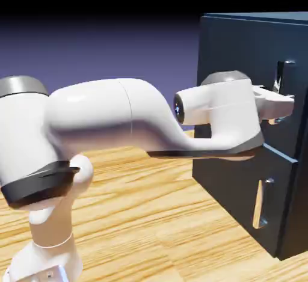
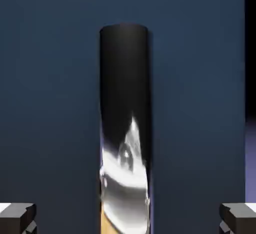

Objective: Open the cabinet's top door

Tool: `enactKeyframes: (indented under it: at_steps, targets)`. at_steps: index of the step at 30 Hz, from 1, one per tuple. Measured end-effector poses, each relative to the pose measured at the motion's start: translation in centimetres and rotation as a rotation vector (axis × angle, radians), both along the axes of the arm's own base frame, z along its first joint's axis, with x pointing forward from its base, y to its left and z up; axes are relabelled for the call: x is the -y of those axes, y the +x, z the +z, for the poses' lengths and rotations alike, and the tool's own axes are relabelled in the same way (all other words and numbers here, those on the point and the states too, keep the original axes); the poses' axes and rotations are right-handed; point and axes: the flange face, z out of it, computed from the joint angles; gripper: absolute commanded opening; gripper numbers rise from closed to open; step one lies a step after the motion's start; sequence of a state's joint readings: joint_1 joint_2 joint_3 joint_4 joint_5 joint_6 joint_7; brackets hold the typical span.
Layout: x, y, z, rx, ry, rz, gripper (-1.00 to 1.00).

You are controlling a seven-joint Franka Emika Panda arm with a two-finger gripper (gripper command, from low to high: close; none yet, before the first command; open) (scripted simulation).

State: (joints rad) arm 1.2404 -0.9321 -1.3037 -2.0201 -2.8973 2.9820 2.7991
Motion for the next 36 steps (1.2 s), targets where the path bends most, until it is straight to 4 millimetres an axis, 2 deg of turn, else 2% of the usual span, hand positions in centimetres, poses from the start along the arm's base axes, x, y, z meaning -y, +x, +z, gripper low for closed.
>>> enactKeyframes:
  at_steps: [1,17,29,36]
  targets:
    - [0.0,0.0,0.0,0.0,0.0,0.0,-1.0]
    - [-4.2,-10.3,0.0,0.0,-0.002,-0.232,-1.0]
    - [-8.6,-17.0,0.0,0.0,-0.004,-0.398,-1.0]
    - [-12.1,-20.9,0.0,0.0,-0.002,-0.506,-1.0]
